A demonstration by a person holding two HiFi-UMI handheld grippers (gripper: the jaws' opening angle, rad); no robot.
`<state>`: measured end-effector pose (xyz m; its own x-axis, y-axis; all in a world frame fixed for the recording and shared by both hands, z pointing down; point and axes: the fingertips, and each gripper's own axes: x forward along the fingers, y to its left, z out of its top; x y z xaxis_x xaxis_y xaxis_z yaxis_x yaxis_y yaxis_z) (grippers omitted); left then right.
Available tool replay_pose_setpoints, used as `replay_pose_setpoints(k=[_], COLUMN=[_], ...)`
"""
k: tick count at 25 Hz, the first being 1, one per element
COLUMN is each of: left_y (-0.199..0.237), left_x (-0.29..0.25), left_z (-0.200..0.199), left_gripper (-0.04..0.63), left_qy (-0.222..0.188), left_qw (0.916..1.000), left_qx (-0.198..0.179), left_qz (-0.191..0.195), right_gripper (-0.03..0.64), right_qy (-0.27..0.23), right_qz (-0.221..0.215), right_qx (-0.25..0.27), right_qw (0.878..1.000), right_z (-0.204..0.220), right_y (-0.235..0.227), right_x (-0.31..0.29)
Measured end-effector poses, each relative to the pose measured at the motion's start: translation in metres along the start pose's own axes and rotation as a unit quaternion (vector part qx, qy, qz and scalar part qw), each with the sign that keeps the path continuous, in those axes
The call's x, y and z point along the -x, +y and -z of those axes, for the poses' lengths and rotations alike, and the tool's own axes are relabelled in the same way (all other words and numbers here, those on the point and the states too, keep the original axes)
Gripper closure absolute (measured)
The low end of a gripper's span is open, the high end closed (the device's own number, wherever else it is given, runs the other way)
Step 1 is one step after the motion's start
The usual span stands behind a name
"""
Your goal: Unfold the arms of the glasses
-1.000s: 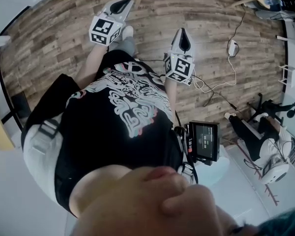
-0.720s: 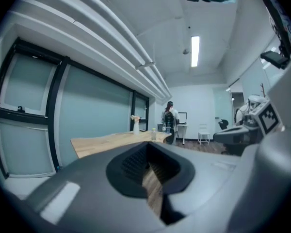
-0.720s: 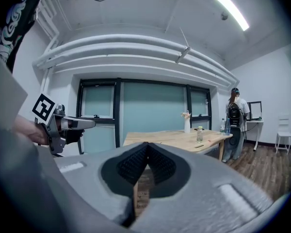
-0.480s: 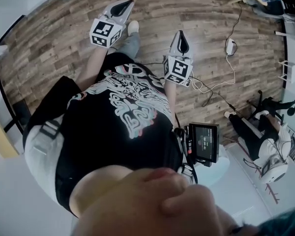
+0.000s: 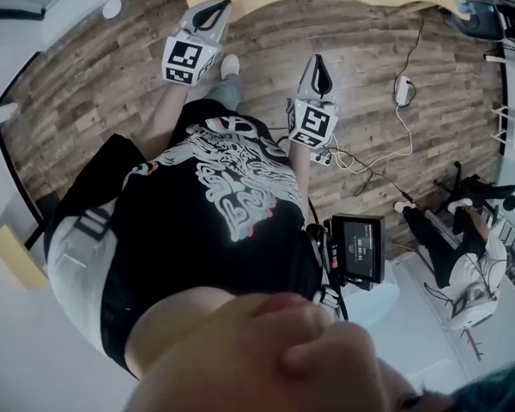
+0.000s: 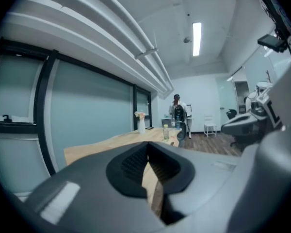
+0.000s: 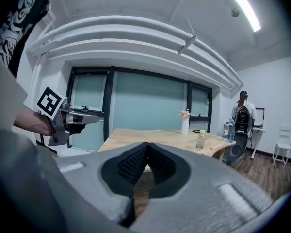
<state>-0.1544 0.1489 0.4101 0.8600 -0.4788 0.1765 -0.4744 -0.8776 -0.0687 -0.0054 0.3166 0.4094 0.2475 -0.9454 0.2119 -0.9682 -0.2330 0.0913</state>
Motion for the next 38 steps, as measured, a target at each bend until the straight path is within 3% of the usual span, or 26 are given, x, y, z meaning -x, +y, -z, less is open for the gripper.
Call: replay_pose_setpoints(k=[11, 18, 38], left_y=[0.064, 0.099, 0.123], left_x=[-0.143, -0.176, -0.234], left_z=[-0.005, 0.005, 0.018], left_gripper=[0.606, 0.606, 0.606], left_qy=[0.035, 0.042, 0.053], left_qw=[0.9976, 0.9971, 0.9964], left_qx=[-0.017, -0.008, -0.004], left_qz=[0.057, 0.063, 0.067], right_gripper=[0.618, 0.618, 0.618], right_qy=[0.033, 0.055, 0.07], right_qz=[0.032, 0.031, -0.034], right_qx=[-0.015, -0.018, 0.002], right_qw=[0.999, 0.998, 0.997], right_z=[-0.016, -0.011, -0.011], right_y=[-0.048, -0.047, -0.027], right_x=[-0.139, -0.186, -0.275])
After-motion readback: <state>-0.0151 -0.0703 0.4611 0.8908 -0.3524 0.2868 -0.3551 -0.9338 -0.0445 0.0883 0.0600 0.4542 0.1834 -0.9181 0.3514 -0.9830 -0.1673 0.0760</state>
